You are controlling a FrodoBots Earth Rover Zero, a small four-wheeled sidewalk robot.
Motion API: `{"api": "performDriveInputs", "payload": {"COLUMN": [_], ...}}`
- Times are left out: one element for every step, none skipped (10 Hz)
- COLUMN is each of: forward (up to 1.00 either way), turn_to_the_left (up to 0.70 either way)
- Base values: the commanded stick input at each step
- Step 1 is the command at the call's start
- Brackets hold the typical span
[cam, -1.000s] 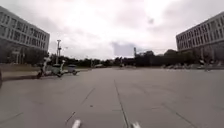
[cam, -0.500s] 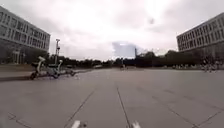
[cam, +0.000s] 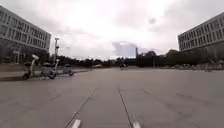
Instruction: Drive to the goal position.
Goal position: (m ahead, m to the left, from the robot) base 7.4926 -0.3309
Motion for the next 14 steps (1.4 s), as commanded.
{"api": "performDriveInputs", "payload": {"forward": [1.00,1.00,1.00,1.00,1.00,1.00,1.00,1.00,1.00,1.00,1.00,1.00,1.00,1.00], "turn_to_the_left": [0.00,0.00,0.00,0.00,0.00,0.00,-0.06,-0.18,0.00,0.00,0.00,0.00,0.00,0.00]}}
